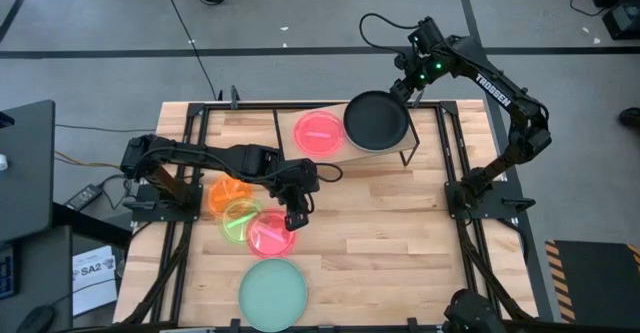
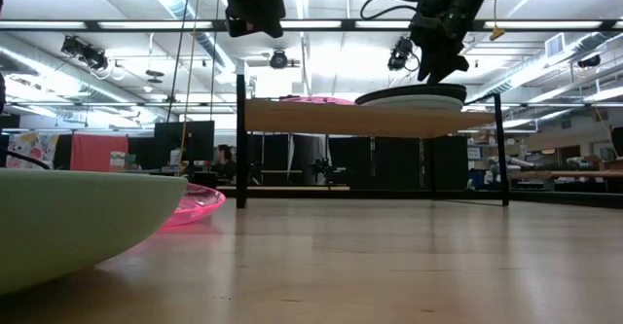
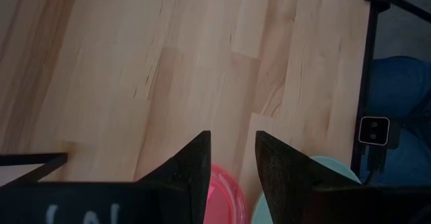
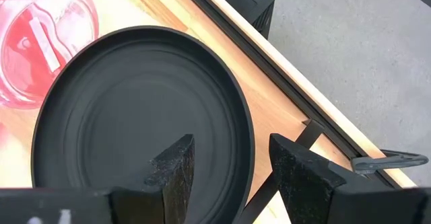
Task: Place and stack plates onto a shelf
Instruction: Stack the large light blue plate on top of the large black plate on the shelf
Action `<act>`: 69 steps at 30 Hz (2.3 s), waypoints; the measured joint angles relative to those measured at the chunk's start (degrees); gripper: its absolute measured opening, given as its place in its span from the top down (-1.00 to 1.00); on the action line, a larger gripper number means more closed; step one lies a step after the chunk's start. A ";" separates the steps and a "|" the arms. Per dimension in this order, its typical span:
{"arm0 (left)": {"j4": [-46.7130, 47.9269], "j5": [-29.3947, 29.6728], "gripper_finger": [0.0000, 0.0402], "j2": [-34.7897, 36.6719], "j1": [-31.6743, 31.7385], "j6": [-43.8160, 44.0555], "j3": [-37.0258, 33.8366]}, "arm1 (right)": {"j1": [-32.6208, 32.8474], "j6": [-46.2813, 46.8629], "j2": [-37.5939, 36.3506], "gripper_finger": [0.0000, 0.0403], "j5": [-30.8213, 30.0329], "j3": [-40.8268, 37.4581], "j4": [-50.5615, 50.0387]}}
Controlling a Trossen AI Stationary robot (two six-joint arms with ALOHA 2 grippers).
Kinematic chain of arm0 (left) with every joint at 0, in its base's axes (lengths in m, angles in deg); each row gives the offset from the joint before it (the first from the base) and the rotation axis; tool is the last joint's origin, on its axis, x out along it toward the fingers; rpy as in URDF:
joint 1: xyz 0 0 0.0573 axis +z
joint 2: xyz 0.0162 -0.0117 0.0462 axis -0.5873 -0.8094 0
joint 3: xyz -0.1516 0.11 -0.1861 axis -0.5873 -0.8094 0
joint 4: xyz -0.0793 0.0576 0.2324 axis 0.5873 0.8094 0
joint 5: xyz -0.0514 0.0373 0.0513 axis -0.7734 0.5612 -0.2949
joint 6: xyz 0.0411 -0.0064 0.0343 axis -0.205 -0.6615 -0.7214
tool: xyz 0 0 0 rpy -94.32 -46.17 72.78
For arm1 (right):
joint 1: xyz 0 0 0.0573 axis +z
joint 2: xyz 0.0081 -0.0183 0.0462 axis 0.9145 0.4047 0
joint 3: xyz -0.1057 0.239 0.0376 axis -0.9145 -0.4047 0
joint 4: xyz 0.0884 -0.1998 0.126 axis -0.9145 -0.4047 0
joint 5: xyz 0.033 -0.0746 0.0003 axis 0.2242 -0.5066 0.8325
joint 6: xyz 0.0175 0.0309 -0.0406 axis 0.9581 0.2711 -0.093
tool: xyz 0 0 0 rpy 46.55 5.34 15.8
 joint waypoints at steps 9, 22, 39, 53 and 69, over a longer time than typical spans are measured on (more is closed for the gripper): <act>1.33 0.00 0.39 0.00 0.00 -0.04 0.00 | 0.12 0.01 0.00 0.02 0.04 0.00 -0.03; 6.72 -0.06 0.39 0.00 -4.50 5.53 0.00 | 6.08 0.00 0.00 0.02 0.17 0.00 -1.33; 13.04 12.06 0.39 0.00 -21.91 39.06 0.00 | 20.52 -0.85 -2.81 0.02 -0.02 -0.01 -0.77; 17.66 17.45 0.39 -0.46 -33.69 67.53 -0.04 | 34.05 -0.83 -3.30 0.02 -0.04 -0.02 3.06; 8.75 14.84 0.39 -1.98 -42.46 84.74 -14.05 | 43.57 -0.39 -3.28 0.02 -0.04 -0.02 5.98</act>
